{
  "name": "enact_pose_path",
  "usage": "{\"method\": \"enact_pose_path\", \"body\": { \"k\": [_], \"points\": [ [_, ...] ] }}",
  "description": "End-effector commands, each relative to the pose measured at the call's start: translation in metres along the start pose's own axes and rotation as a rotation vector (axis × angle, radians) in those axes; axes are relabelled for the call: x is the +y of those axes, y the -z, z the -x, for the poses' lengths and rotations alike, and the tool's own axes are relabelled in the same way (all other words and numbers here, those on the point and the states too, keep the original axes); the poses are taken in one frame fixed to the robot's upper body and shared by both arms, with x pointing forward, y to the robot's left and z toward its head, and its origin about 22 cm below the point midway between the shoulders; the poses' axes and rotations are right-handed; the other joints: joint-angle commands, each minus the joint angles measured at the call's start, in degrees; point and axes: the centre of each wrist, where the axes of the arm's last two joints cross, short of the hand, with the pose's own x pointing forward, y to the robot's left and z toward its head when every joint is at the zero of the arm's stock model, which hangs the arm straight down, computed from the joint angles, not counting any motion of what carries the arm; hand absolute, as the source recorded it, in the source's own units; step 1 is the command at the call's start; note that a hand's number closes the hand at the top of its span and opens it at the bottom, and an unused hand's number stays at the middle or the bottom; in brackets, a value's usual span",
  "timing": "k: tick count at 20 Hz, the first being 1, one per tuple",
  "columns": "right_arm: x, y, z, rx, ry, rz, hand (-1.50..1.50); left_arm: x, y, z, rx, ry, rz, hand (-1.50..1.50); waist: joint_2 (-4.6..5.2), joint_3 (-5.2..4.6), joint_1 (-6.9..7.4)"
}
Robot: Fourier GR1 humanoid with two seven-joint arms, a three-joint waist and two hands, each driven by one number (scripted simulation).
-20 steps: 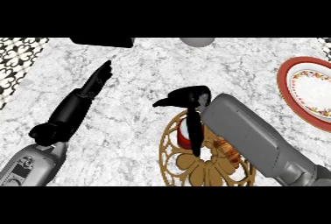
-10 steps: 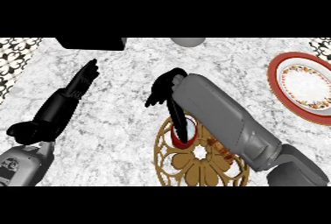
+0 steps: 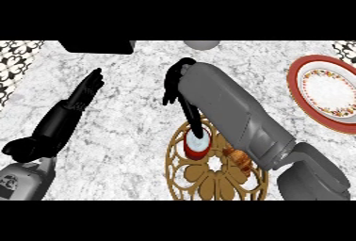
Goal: Pick the can from the placemat and place it in the plate
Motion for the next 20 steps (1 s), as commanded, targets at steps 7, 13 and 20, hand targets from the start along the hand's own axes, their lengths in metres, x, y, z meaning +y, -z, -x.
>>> {"method": "enact_pose_path", "body": {
  "k": [7, 13, 20],
  "points": [
    [0.008, 0.025, 0.019, 0.016, 0.017, -0.124, -1.50, -0.001, 0.000, -0.002, -0.003, -0.010, 0.022, 0.00, 0.08, 0.01, 0.58],
    [0.006, 0.023, 0.018, 0.043, -0.035, -0.159, -1.50, -0.012, -0.001, 0.003, -0.009, 0.004, 0.029, 0.00, 0.28, 0.02, 0.86],
    [0.032, 0.057, 0.021, 0.052, -0.111, -0.249, -1.50, -0.002, 0.007, -0.009, 0.028, 0.005, -0.007, 0.00, -0.29, 0.06, -0.49]
  ]
}}
